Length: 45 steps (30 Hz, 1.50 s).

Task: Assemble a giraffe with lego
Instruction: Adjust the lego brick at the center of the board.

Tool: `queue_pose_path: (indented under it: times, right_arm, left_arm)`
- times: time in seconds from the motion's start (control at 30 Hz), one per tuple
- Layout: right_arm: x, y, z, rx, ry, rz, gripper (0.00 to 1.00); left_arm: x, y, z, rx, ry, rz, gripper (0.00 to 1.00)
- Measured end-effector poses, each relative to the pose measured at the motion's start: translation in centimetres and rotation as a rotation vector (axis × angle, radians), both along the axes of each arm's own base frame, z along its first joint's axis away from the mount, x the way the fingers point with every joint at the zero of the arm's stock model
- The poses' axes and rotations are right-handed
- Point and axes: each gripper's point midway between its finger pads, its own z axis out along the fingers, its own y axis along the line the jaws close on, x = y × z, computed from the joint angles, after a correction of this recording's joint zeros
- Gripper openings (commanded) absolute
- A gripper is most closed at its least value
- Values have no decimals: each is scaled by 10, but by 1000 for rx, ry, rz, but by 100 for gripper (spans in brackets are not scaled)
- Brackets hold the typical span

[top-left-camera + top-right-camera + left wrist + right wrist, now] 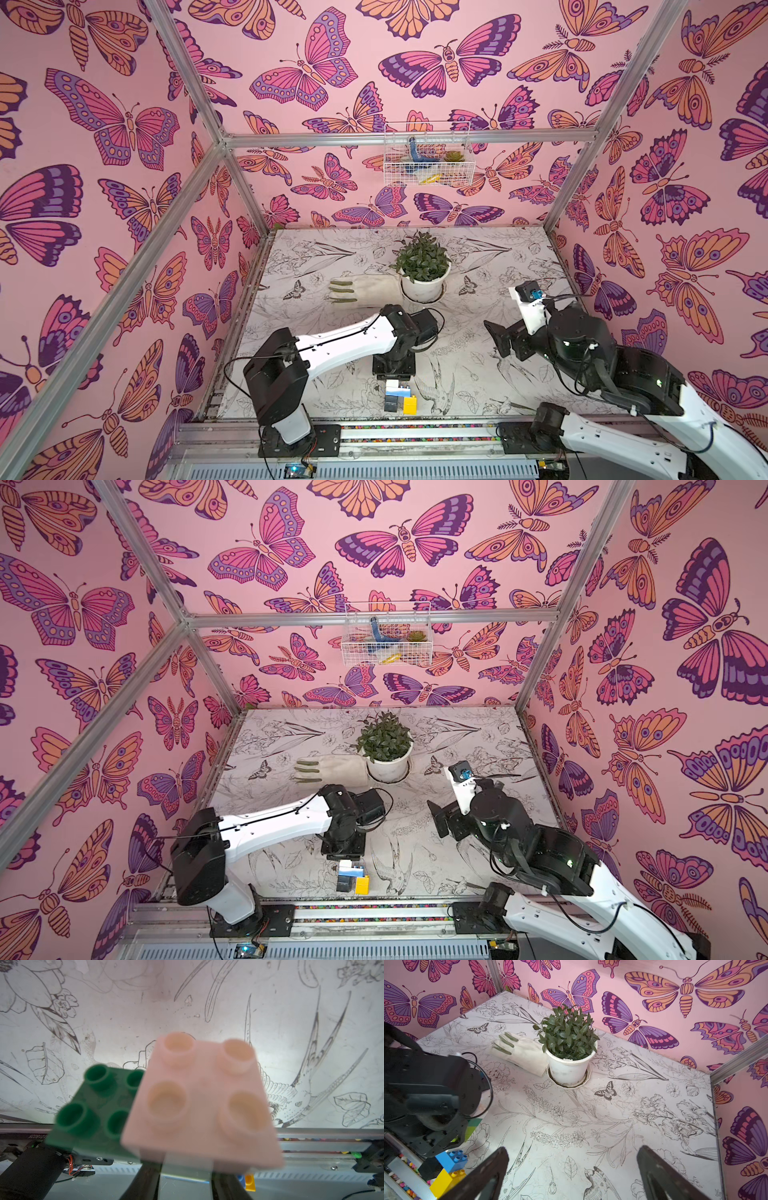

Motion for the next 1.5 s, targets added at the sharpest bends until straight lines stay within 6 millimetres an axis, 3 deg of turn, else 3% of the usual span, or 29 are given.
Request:
queue_pose_path:
  times: [0.3, 0.5, 0.77, 0.97, 1.13, 1.3, 1.37, 1.5]
  right_arm:
    - [-2, -12, 12, -20, -63, -3, 99]
    - [-1, -15, 14, -32, -78, -12, 99]
    - [-1, -22, 18, -29, -97, -37, 99]
    - [-1, -27, 21, -25, -112, -56, 99]
    - [0, -30, 22, -32, -121, -67, 99]
    - [0, -30, 22, -33, -120, -67, 99]
    - [0, -29, 21, -34, -118, -66, 99]
    - [3, -24, 17, -41, -101, -68, 99]
  left_arm:
    - [21, -36, -32, -19, 22, 19, 29]
    - [26, -43, -40, -33, 52, 38, 30]
    - [32, -47, -43, -55, 81, 50, 41]
    - [36, -49, -44, -69, 71, 43, 57]
    - [39, -52, -42, -79, 61, 42, 59]
    - [42, -55, -25, -114, 16, 54, 80]
    - [41, -54, -5, -145, -34, 59, 88]
    - [27, -50, 49, -223, -153, 36, 93]
